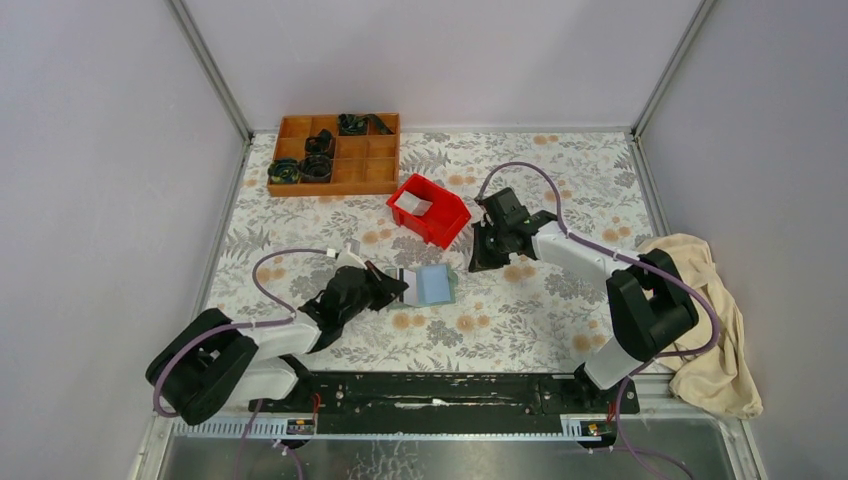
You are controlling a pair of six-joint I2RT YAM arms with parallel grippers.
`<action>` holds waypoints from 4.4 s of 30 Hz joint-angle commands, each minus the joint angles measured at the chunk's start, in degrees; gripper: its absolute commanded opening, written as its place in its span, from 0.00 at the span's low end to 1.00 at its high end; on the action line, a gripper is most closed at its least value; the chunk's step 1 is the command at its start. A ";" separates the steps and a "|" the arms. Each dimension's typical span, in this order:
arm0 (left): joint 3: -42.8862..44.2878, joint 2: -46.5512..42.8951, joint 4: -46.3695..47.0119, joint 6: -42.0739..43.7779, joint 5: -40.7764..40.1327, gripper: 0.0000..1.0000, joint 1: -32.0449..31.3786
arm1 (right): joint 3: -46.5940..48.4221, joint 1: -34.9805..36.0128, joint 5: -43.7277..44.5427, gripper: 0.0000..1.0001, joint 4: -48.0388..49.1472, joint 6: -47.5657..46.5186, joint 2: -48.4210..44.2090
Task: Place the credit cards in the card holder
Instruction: Insert the credit card into the card holder.
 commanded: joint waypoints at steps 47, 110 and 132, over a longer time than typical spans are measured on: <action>-1.51 32.27 43.15 -8.23 -2.97 0.00 -1.29 | 1.41 4.17 4.24 0.00 -1.41 0.54 10.47; 1.88 34.97 42.60 3.54 10.84 0.00 6.71 | 3.96 7.67 6.05 0.02 -4.03 -0.65 15.81; 0.02 31.71 43.62 1.81 13.30 0.00 7.54 | 3.00 7.63 9.10 0.04 -4.70 -1.16 14.84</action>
